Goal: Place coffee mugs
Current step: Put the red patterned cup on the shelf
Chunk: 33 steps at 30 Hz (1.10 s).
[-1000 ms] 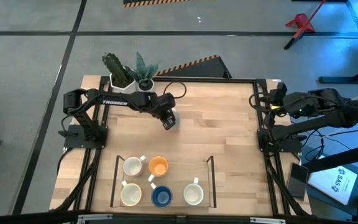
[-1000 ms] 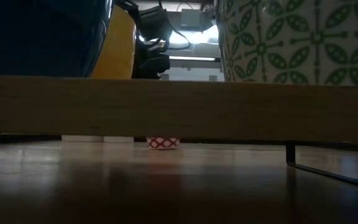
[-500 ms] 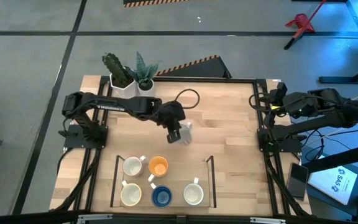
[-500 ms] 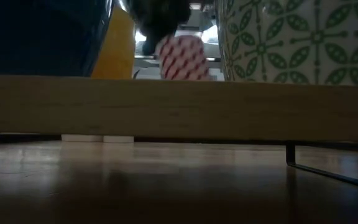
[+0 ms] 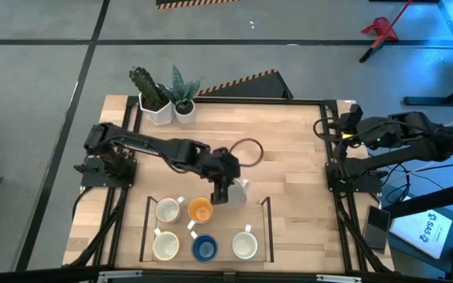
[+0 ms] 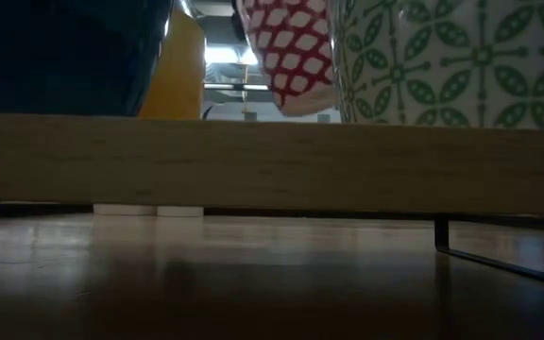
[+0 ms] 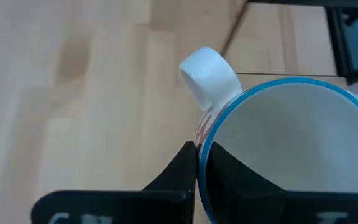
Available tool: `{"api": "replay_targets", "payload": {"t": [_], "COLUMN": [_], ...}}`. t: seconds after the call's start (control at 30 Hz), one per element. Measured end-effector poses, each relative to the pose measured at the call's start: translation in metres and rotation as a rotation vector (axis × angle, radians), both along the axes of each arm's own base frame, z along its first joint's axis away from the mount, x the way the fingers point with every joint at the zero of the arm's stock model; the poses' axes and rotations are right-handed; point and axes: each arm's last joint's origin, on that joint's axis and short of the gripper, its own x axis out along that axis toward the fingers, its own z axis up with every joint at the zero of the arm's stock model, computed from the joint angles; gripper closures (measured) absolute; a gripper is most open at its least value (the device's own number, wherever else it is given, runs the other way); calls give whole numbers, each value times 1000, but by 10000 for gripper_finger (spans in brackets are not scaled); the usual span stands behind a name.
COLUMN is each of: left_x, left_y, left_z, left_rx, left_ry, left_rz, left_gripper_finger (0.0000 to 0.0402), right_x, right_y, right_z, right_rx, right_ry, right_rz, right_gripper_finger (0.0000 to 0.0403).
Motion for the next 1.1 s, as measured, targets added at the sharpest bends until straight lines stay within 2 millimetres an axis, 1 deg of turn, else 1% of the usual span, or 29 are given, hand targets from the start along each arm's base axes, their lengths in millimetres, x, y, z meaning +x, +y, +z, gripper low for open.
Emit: {"api": "replay_targets", "payload": {"t": [0.13,0.2,0.27,0.33,0.43,0.57,0.73,0.97,1.1], "left_x": [15,23,28,30,35,39,47,48,47], "left_y": [-13,-19,-24,-24,-25,-26,-27,-27,-31], "left_z": [-9,-8,-3,-3,-10,-14,-28,-28,-28], "left_rx": [-1,14,32,49,66,57,43,64,61], "left_ry": [81,83,83,115,139,144,163,153,156], "left_rz": [-54,-83,-113,-131,-150,-183,-237,-247,-276], "left_gripper_finger": [387,387,387,387,387,387,387,387,387], "right_x": [0,1,2,2,2,2,2,2,2], "right_y": [0,0,0,0,0,0,0,0,0], "right_z": [0,0,0,0,0,0,0,-1,-1], "right_rx": [1,1,2,2,2,2,2,1,1], "right_ry": [1,2,5,5,6,7,7,13,13], "right_rz": [0,0,1,1,2,2,3,3,2], "right_gripper_finger": [265,265,265,265,265,265,265,265,265]}}
